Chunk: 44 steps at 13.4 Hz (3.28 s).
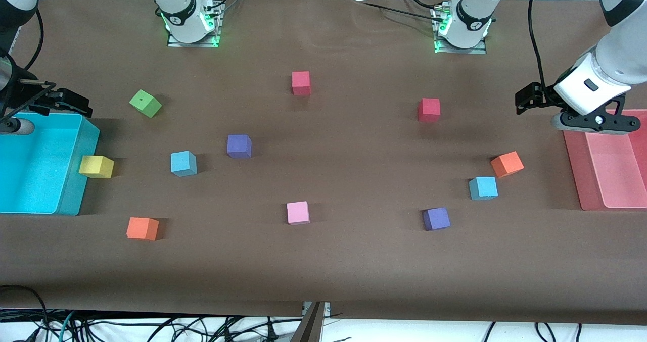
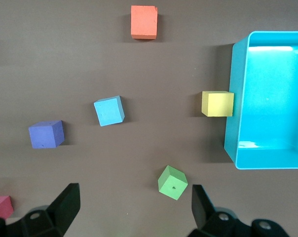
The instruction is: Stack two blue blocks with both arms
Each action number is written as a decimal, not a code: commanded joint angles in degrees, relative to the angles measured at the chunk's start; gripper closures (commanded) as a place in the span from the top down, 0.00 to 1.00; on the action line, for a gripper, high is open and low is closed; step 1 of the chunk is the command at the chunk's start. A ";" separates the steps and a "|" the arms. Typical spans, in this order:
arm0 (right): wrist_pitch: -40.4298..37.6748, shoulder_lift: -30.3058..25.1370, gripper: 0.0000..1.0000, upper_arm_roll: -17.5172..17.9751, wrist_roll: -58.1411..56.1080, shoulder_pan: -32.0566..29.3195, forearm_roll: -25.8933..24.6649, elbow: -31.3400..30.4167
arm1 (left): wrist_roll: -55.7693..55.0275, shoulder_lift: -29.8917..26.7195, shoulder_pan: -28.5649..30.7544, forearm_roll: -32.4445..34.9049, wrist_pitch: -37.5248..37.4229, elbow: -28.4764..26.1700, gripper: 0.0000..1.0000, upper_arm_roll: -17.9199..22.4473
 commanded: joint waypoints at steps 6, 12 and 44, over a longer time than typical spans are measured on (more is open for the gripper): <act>-0.64 -0.59 1.00 0.04 0.44 0.05 0.48 -0.31 | 0.26 0.74 -0.18 -0.32 -1.24 1.51 1.00 0.31; -1.17 -0.59 1.00 0.04 0.44 0.05 0.56 -0.31 | 0.35 0.82 -0.18 -0.32 -1.24 1.51 1.00 0.49; 12.67 13.38 1.00 1.09 -0.97 6.11 2.75 -6.95 | 0.44 1.17 0.17 -0.40 -1.24 1.60 1.00 0.58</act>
